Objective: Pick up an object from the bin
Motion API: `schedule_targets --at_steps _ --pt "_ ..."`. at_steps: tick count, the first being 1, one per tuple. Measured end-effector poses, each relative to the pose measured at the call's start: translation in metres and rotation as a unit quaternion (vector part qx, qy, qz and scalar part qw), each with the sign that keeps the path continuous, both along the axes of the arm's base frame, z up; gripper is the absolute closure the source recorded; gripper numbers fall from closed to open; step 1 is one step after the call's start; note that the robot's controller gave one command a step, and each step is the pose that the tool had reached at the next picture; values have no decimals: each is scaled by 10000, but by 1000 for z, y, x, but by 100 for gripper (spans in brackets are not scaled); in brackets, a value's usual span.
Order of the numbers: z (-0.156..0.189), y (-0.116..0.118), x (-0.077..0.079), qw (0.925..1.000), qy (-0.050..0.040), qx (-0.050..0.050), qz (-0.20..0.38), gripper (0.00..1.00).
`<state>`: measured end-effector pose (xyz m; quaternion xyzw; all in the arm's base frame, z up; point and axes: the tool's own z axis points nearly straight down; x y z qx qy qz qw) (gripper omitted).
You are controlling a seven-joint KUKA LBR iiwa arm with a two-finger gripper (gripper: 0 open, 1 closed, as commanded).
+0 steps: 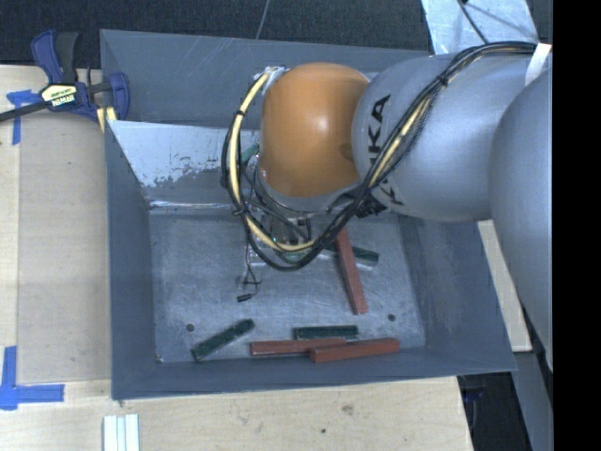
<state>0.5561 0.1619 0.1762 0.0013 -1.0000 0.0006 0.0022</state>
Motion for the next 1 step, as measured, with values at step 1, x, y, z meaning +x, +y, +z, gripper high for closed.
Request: schedule_targets --at_steps 1 --pt "4 0 2 10000 -36 11 -12 0"
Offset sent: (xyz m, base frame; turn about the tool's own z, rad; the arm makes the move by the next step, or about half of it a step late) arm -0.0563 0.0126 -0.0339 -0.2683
